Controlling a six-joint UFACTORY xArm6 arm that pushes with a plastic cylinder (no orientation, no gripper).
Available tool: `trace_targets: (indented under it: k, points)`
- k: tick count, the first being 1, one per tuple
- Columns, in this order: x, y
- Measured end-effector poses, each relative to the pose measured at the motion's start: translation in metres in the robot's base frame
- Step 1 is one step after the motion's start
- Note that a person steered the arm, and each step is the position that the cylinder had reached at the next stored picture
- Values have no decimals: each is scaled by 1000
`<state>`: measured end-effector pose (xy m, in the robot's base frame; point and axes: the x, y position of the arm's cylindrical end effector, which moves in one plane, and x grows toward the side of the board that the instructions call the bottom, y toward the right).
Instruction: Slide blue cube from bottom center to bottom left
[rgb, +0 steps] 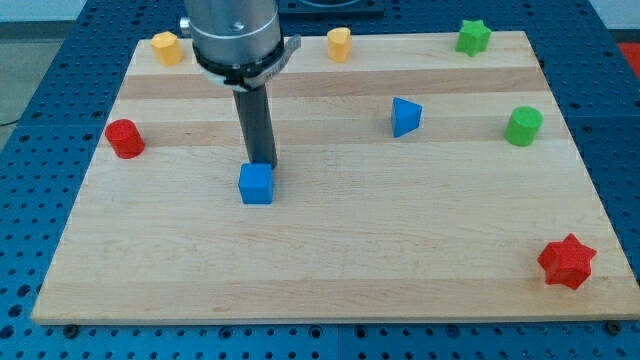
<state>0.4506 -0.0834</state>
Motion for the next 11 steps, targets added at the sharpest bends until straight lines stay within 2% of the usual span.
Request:
trace_targets:
  k: [2, 4, 8, 10, 11]
  points:
    - [50, 12]
    - [67, 35]
    - [81, 32]
    - [94, -4]
    - [75, -8]
